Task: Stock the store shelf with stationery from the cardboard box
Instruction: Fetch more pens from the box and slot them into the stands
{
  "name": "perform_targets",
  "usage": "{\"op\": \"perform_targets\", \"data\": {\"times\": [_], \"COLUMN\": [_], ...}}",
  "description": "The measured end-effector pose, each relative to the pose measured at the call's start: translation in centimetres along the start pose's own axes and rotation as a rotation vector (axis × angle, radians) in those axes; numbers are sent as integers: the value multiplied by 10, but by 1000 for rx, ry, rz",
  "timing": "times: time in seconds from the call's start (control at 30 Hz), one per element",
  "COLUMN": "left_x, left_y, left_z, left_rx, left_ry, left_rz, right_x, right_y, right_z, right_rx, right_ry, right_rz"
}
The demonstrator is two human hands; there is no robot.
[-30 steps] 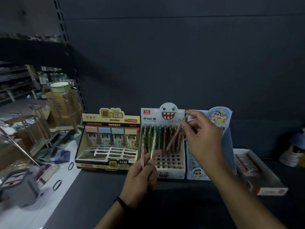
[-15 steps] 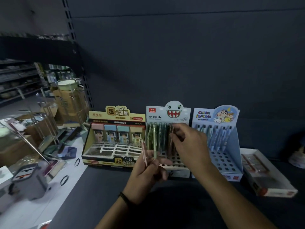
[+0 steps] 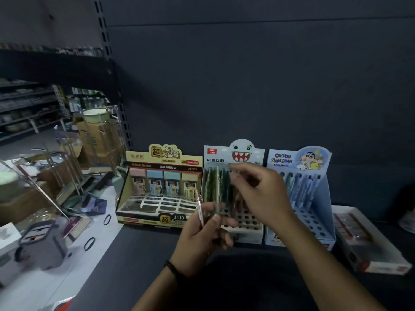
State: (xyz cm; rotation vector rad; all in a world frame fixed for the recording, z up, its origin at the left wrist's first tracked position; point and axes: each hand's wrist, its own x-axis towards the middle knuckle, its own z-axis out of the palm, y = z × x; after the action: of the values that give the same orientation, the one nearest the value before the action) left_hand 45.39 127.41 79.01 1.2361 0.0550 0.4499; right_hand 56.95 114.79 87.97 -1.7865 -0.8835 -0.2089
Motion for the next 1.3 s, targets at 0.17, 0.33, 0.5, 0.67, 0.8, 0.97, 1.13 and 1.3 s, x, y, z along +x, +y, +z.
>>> {"op": "perform_targets", "data": {"times": [0.17, 0.33, 0.5, 0.67, 0.8, 0.97, 1.13, 1.3], "left_x": [0, -3, 7, 3, 6, 0, -1, 1], "left_y": [-4, 4, 12, 11, 9, 7, 13, 6], "left_z": [0, -2, -29, -45, -38, -35, -37, -35], "left_rx": [-29, 41, 234, 18, -168, 96, 82, -40], "left_ry": [15, 47, 191, 245, 263, 266, 210, 189], "left_rz": [15, -18, 62, 3, 9, 143, 149, 63], "right_x": [7, 7, 8, 2, -1, -2, 1, 0], "right_y": [-9, -14, -13, -5, 3, 7, 15, 12], "right_z": [0, 3, 1, 13, 26, 35, 44, 48], "right_rx": [217, 291, 322, 240, 183, 112, 34, -108], "right_ry": [-200, -125, 52, 78, 92, 88, 46, -112], "right_rz": [0, 2, -17, 20, 36, 17, 21, -14]}}
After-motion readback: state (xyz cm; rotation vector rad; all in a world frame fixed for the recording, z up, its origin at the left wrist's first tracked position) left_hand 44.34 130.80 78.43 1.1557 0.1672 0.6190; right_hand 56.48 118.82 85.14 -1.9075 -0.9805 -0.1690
